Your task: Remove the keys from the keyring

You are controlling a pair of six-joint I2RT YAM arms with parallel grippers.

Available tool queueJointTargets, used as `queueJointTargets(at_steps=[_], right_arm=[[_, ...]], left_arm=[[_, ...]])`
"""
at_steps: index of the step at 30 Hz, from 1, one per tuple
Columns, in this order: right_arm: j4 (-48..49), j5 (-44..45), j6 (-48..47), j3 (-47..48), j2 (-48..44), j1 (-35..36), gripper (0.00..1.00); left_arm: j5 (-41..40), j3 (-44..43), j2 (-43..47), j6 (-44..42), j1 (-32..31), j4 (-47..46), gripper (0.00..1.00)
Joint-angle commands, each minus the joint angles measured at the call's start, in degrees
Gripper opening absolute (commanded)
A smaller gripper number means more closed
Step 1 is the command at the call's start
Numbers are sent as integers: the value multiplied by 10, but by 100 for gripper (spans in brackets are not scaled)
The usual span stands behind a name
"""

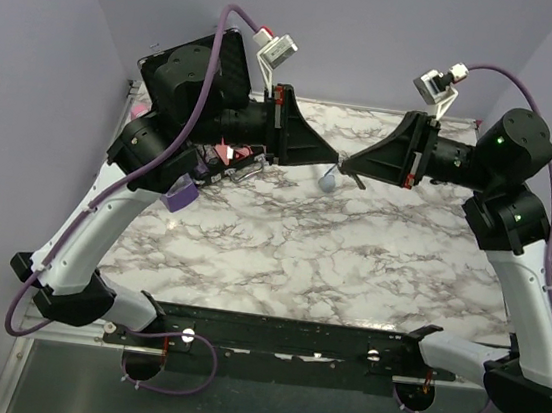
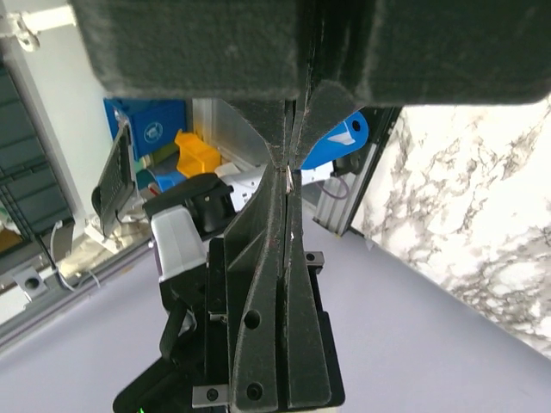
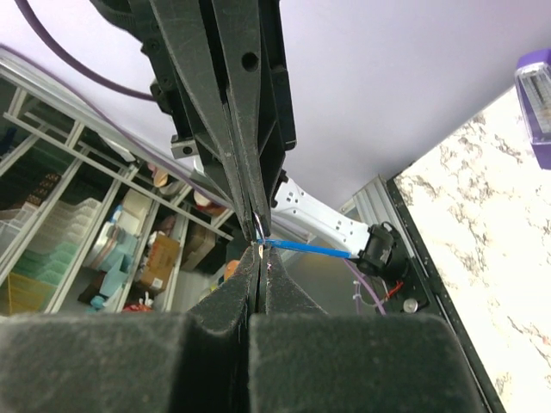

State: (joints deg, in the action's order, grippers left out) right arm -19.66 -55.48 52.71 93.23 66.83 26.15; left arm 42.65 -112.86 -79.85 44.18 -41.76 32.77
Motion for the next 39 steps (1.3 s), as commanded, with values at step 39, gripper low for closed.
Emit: queueJointTargets(at_steps=[39], right_arm=[[270, 125, 134, -46, 20, 0, 1]], left_arm=[[-292, 73, 41, 86, -120, -63, 0]])
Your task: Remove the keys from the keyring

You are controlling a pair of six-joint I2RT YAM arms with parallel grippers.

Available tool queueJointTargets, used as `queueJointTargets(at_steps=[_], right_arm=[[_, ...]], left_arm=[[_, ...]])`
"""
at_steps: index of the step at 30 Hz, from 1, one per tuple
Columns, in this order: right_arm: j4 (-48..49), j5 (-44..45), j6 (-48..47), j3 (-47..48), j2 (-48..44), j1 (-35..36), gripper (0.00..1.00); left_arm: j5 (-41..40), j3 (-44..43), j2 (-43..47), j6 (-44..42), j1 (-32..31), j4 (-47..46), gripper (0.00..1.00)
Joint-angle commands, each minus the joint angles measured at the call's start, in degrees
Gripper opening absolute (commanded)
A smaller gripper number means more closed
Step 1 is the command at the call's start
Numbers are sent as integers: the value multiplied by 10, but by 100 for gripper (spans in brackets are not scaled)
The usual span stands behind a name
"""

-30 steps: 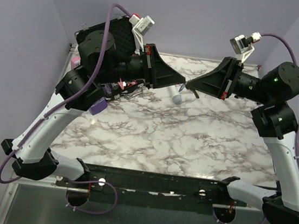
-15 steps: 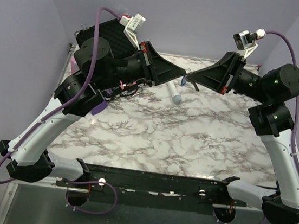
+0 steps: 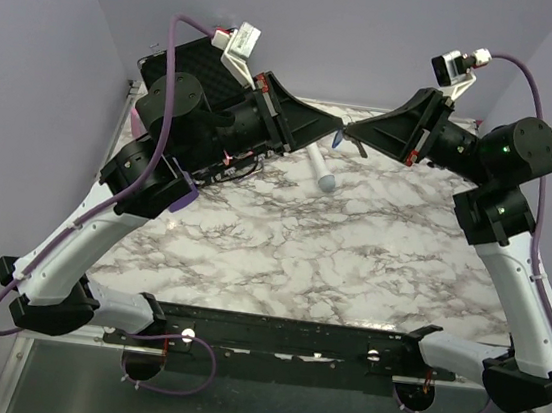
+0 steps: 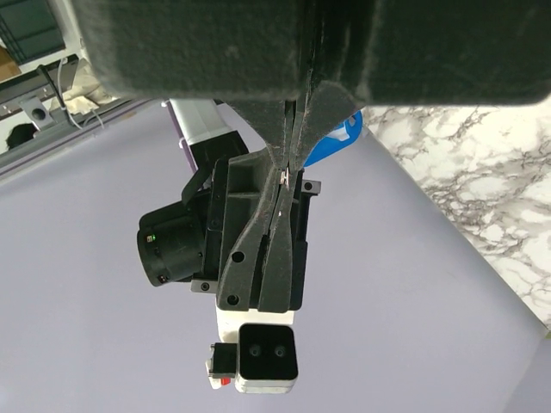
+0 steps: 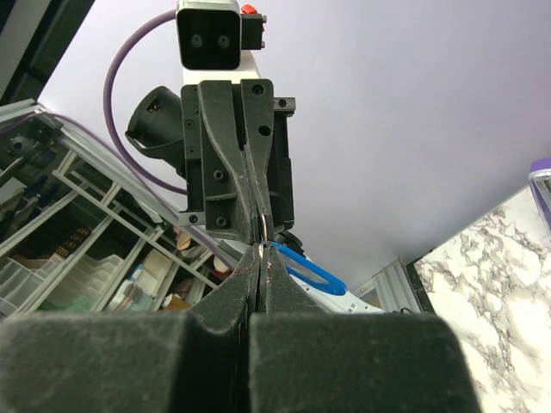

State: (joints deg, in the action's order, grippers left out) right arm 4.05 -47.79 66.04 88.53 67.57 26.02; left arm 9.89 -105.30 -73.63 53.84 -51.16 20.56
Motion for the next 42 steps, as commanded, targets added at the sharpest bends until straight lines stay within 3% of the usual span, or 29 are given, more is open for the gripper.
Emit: queueJointTargets(at_steps=[1, 3, 6, 11, 18, 23, 27, 31, 35, 42], right_arm=[[25, 47, -6, 1, 12, 2, 1], [2, 46, -20, 3, 7, 2, 1], [-34, 47, -39, 4, -2, 2, 1], [-86, 37, -64, 7, -9, 2, 1], [-105, -11, -72, 11, -2, 2, 1], [-147, -66, -93, 40, 19, 1, 1], [-129, -115, -76, 45, 31, 1, 1], [-127, -164, -72, 58, 47, 2, 1], [-145, -193, -86, 78, 67, 2, 1], [-138, -206, -83, 81, 75, 3, 1]], left_arm=[[36, -7, -22, -17, -26, 68, 0], [27, -19, -21, -33, -26, 93, 8], [10, -25, -10, -71, -25, 127, 32], [5, -18, 22, -125, -9, 168, 58], [60, -109, 12, -221, 35, 297, 78], [172, -135, 17, -230, 122, 327, 98], [257, -147, 12, -235, 165, 324, 98], [345, -185, -24, -224, 189, 323, 90], [380, -233, -67, -216, 193, 335, 81], [426, -236, -94, -184, 193, 303, 70]])
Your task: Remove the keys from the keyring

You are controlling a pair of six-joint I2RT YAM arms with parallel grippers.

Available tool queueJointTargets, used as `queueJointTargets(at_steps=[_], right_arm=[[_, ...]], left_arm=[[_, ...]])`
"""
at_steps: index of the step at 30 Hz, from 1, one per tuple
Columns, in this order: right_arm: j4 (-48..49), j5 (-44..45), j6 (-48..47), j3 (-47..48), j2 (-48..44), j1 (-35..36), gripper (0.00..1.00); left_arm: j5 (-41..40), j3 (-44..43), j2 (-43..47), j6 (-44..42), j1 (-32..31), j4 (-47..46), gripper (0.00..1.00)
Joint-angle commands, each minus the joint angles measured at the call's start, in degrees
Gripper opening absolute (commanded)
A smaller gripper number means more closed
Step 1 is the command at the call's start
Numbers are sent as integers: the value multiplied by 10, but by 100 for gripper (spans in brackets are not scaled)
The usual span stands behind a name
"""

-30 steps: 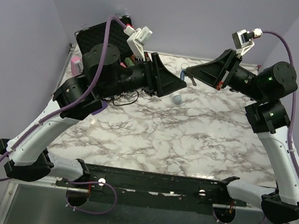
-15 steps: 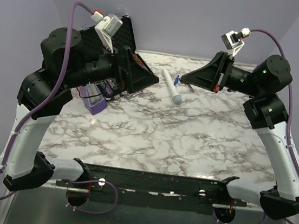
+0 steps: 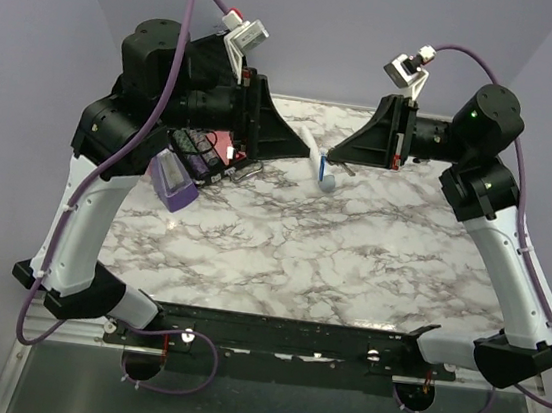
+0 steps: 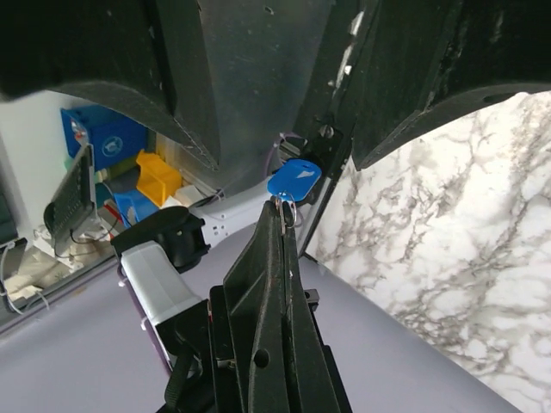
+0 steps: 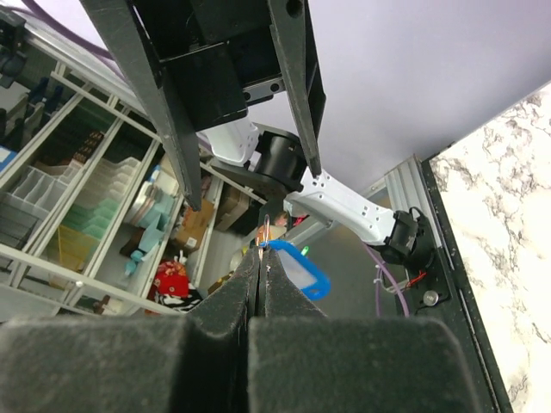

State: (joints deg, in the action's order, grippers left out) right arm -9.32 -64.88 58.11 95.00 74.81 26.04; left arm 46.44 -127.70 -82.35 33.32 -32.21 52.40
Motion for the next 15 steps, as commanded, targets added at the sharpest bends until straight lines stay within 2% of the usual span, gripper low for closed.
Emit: queueJointTargets(at_steps=[1, 15], right_arm=[[-3, -35, -2, 15, 3, 4, 1], [-6, -20, -1, 18, -1, 23, 1]], left_arm=[[59, -11, -8, 23, 3, -19, 69], [68, 16, -24, 64, 1, -80, 57]])
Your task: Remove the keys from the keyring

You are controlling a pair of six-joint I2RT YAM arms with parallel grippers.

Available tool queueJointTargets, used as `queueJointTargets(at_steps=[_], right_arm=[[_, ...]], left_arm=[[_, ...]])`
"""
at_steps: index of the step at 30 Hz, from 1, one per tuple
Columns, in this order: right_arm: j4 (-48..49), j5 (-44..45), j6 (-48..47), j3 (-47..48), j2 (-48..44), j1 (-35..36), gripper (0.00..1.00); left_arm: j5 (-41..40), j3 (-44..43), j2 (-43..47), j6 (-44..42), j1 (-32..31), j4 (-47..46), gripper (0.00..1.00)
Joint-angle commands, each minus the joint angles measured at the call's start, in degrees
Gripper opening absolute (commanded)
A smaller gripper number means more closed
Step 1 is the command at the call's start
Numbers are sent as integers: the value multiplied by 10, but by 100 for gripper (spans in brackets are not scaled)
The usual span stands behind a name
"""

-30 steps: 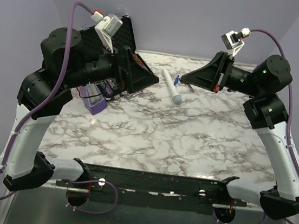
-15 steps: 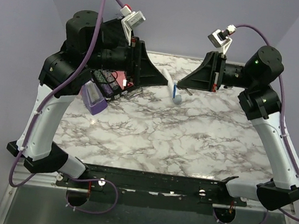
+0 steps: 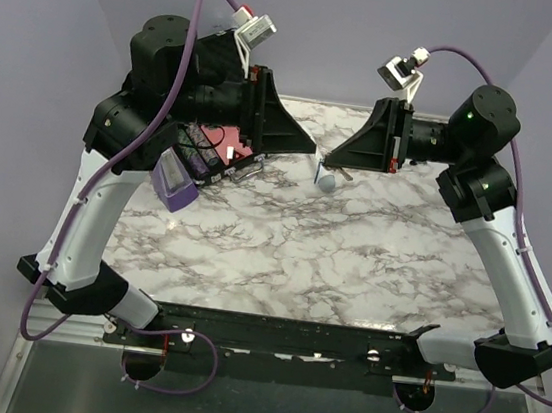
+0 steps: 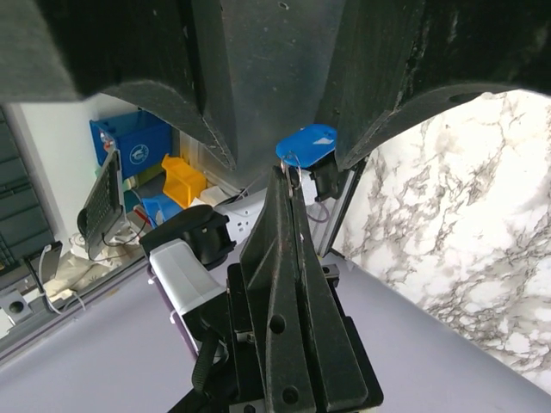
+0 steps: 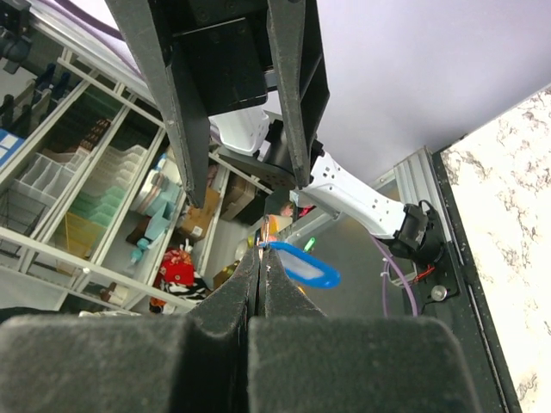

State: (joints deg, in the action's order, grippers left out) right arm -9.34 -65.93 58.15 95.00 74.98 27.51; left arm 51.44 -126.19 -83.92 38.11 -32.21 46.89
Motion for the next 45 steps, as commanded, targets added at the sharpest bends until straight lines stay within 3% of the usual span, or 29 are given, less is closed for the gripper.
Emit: queueJointTargets(at_steps=[1, 14, 18, 22, 35, 41, 45], right_arm=[[-7, -9, -1, 19, -3, 9, 1], [-21, 5, -15, 30, 3, 20, 1], [-27, 12, -23, 36, 4, 21, 1], [-30, 18, -27, 37, 4, 23, 1], [-39, 34, -38, 41, 3, 24, 1], [-39, 38, -39, 41, 4, 24, 1], [-42, 51, -44, 41, 2, 24, 1]], left_arm=[[19, 1, -9, 17, 0, -25, 56], [21, -2, -25, 19, -15, -25, 43], [21, -3, -25, 16, -15, -21, 32], [28, -2, -27, 15, -19, -20, 28], [53, 9, -23, 14, -23, -22, 27], [56, 16, -20, 15, -24, -24, 0], [33, 31, -9, 28, -29, -43, 0]])
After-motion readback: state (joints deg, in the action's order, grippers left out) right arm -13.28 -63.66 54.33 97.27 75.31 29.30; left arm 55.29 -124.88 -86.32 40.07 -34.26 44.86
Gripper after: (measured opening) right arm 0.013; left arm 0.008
